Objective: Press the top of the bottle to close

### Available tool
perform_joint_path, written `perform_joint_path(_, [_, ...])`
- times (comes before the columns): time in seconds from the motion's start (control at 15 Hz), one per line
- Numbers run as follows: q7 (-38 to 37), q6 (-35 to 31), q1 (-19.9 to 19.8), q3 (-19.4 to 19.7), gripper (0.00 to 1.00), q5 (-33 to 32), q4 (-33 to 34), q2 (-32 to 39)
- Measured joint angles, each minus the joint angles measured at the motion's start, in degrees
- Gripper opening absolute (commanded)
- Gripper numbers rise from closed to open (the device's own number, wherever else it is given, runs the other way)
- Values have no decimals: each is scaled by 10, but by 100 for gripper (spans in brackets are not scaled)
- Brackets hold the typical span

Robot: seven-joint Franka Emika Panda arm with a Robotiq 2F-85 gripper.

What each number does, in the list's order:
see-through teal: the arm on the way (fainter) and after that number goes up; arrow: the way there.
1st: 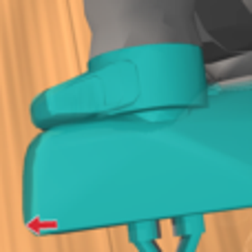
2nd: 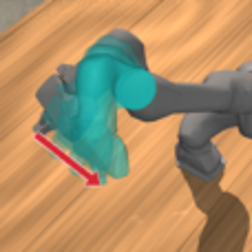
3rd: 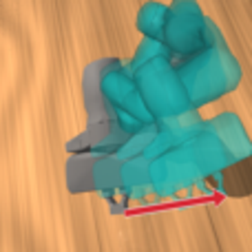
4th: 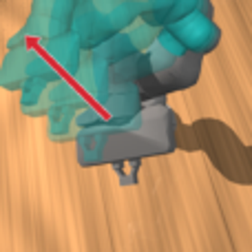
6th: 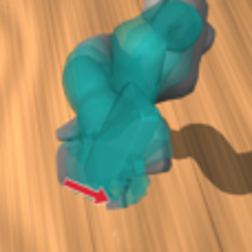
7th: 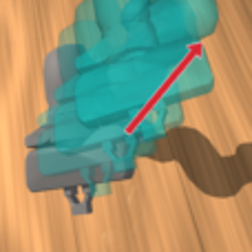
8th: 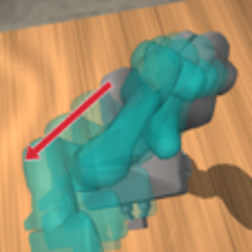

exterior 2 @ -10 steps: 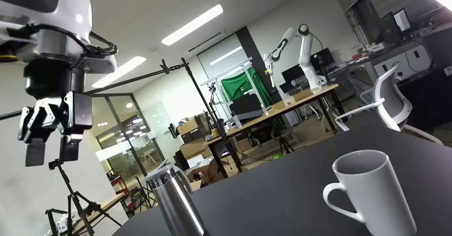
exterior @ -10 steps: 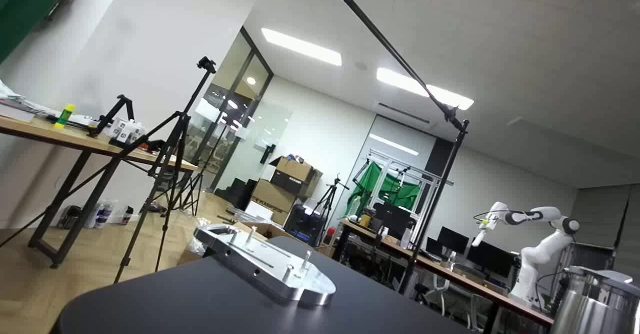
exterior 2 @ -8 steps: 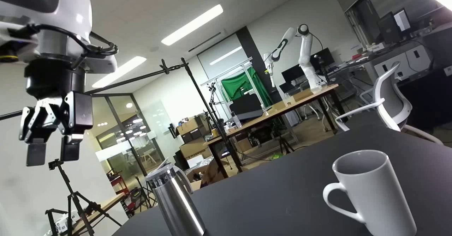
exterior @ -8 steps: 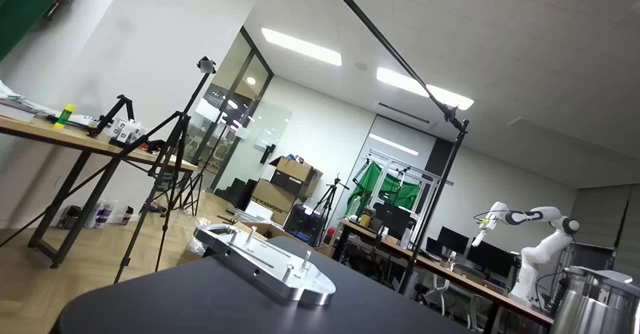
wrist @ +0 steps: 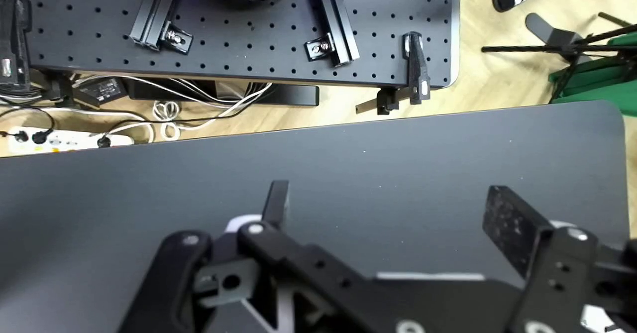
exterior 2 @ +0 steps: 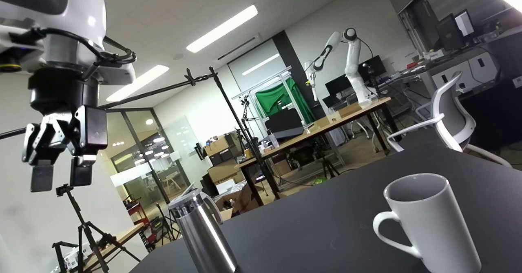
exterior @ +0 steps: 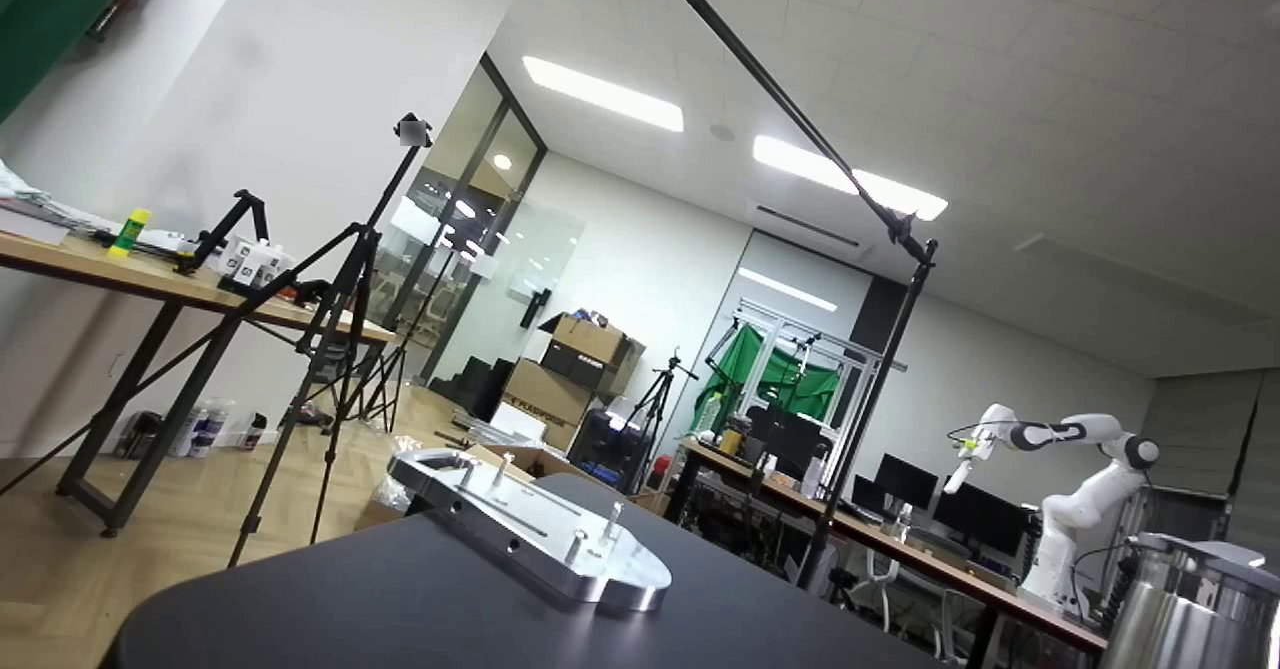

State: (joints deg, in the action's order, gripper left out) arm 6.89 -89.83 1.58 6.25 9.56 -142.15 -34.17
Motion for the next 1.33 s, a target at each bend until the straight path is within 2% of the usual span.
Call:
perform_joint_path(0.13, [1, 0, -1, -1, 100, 0, 0, 0])
perform_joint_path(0.2, [2, -3, -3, -3, 75, 0, 0, 1])
perform_joint_path(0.27, [2, -15, -6, -7, 74, -4, 0, 2])
perform_joint_path(0.33, [2, -33, -9, -12, 68, -10, 2, 3])
perform_joint_path(0.6, [1, -119, -13, -37, 38, -46, 25, 30])
perform_joint_path(0.93, [-9, -199, -13, -52, 5, -86, 106, 121])
perform_joint_path(1.07, [-17, -223, -13, -59, 0, -103, 149, 169])
perform_joint_path(1.33, [-40, -242, -13, -68, 0, -134, 224, 270])
